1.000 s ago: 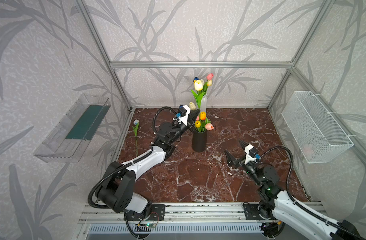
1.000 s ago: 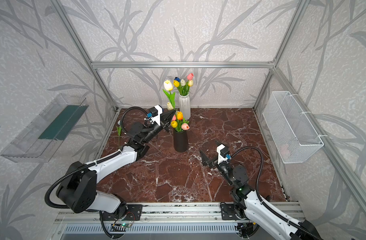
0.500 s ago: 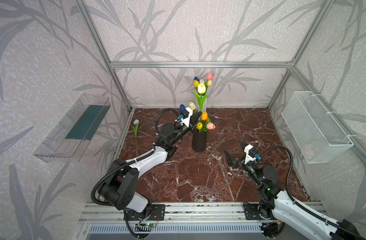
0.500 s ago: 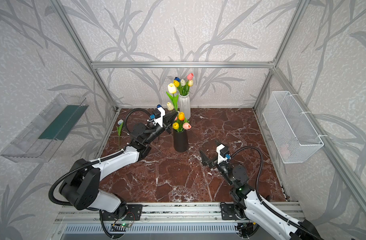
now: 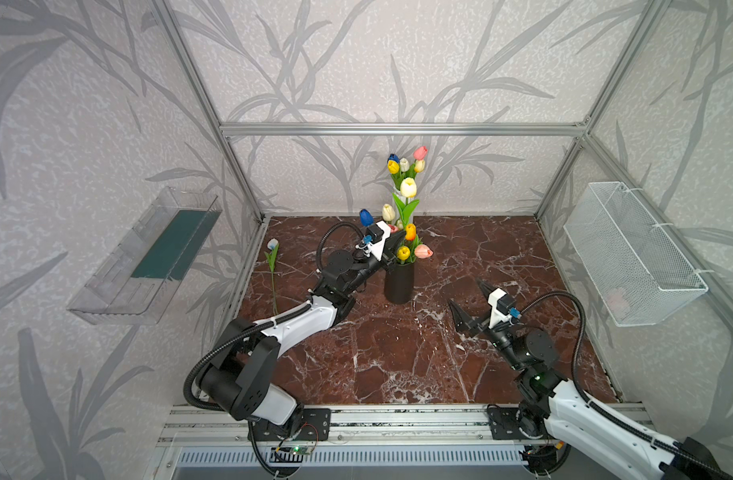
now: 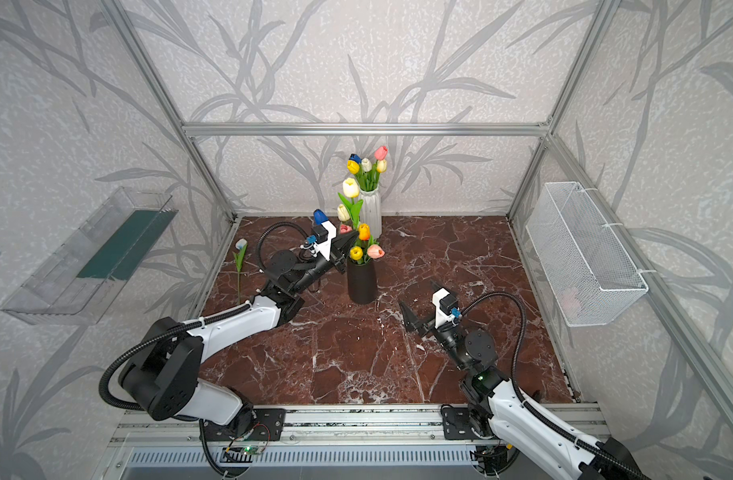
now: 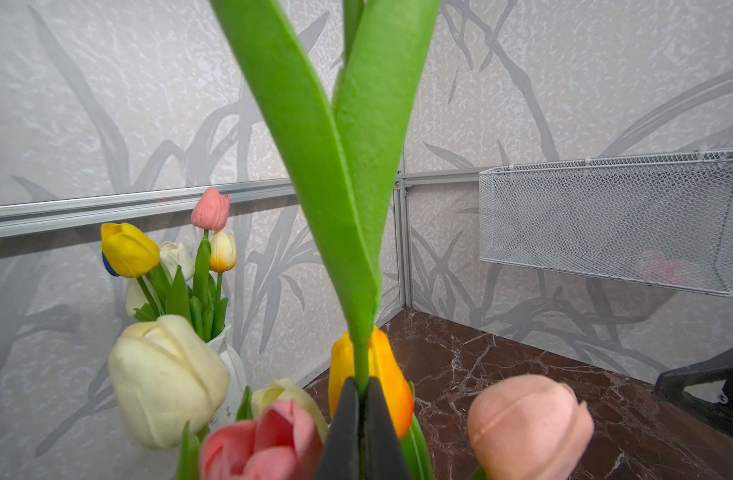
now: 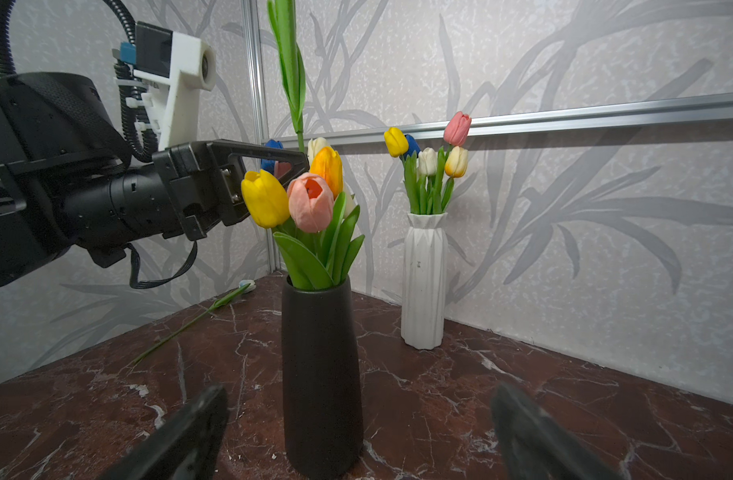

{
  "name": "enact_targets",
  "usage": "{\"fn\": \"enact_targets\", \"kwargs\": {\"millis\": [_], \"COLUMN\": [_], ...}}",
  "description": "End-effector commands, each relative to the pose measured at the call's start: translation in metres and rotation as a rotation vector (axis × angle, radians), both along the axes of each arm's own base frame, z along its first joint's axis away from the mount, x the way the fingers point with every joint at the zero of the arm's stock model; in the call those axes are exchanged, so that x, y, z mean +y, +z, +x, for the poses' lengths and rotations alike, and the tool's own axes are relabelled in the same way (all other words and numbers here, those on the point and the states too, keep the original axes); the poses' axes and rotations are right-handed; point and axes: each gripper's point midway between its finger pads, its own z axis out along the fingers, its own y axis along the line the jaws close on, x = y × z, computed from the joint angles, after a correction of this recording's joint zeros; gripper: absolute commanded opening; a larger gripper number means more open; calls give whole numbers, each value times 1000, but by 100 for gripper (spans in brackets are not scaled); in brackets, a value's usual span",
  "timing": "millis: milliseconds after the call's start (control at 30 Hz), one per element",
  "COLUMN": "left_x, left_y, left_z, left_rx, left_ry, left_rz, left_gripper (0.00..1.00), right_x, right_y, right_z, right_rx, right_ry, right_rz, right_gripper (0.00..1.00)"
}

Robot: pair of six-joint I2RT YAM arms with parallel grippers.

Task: Arrange the flowers into the vase
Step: 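Lower the white tulip stem into the dark cup with the left gripper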

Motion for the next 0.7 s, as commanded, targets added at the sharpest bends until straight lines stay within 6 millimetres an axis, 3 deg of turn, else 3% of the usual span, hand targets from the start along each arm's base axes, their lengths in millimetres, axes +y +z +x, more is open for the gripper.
{"fn": "enact_targets", "kwargs": {"millis": [0,167,333,667], "left_x": [-6,-9,-13,-17], "left_y": [-15,-15,-30,-41], "left_z": [7,7,11,14], "left_rx": [13,16,44,65], "left_ry": [10,-7,-11,-25], "left_rz": [60,65,79,88], "left_gripper": [0,0,0,0], "right_x": [-1,0,1,4], "right_y": [6,4,3,-2], "right_z": [-2,-2,-1,1], "right_rx": [-34,-30,-27,-13], "right_ry": [4,6,10,11], "right_rz": [10,6,2,-8], "right_gripper": [99,99,99,99]}}
